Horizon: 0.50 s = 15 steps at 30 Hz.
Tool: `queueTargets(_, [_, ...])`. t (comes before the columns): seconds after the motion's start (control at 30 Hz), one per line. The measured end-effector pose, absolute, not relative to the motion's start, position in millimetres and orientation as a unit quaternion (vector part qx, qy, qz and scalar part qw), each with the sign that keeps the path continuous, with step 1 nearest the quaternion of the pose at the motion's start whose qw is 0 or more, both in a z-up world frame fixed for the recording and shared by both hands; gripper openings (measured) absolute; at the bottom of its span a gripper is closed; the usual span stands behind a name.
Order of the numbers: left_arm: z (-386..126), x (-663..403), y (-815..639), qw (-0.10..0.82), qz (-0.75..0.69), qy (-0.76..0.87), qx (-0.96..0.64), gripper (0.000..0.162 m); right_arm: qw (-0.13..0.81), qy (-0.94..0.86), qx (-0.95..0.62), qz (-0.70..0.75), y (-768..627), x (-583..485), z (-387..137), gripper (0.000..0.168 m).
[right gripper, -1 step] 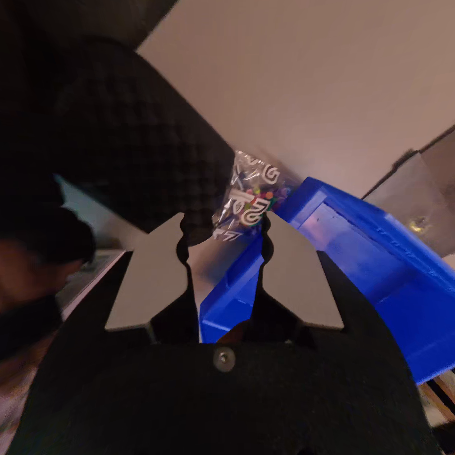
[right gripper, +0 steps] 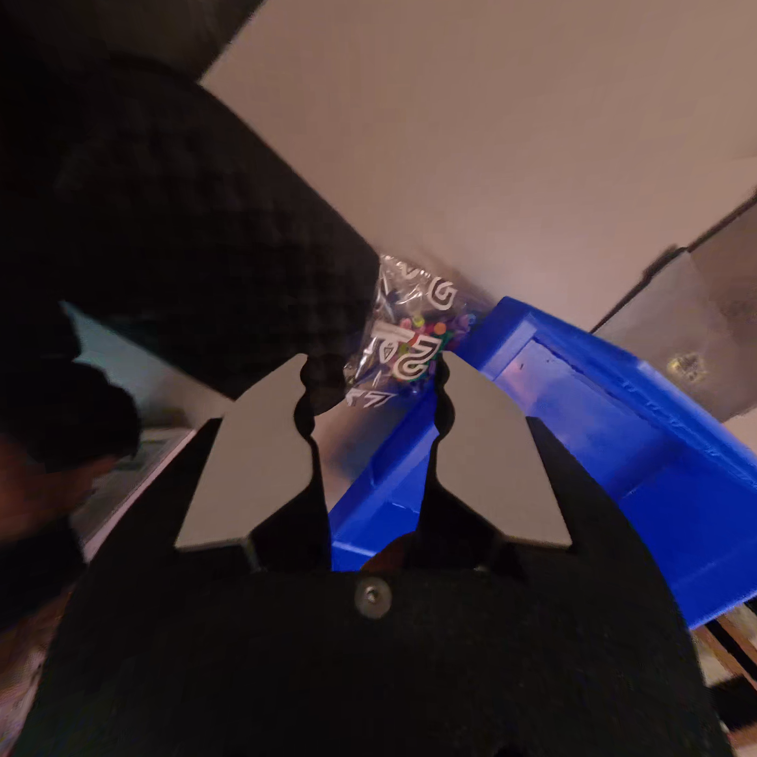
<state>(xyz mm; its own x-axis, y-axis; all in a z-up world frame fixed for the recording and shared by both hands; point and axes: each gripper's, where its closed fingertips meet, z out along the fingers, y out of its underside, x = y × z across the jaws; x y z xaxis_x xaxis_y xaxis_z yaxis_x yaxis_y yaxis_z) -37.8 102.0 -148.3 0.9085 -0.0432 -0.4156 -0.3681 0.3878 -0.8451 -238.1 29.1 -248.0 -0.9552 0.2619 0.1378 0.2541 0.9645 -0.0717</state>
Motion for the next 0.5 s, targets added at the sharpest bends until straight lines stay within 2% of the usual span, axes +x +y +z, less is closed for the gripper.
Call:
queueTargets(0.3, [-149, -37, 102, 0.810, 0.101, 0.188, -0.546, 0.086, 0.102, -0.987, -0.088, -0.087, 47, -240, -290, 0.055])
queueTargets(0.37, [-149, -36, 102, 0.810, 0.103, 0.192, -0.545, 0.086, 0.085, -0.988, -0.084, -0.093, 46, -233, -291, 0.037])
queueTargets(0.4, [-149, -35, 102, 0.810, 0.102, 0.193, -0.544, 0.086, 0.086, -0.988, -0.078, -0.100, 46, -232, -290, 0.016])
queueTargets(0.43, [-149, -35, 102, 0.810, 0.101, 0.193, -0.544, 0.086, 0.102, -0.987, -0.067, -0.106, 49, -235, -287, 0.002])
queueTargets(0.5, [-149, -37, 102, 0.811, 0.097, 0.190, -0.545, 0.086, 0.104, -0.986, -0.066, -0.116, 56, -238, -280, 0.000])
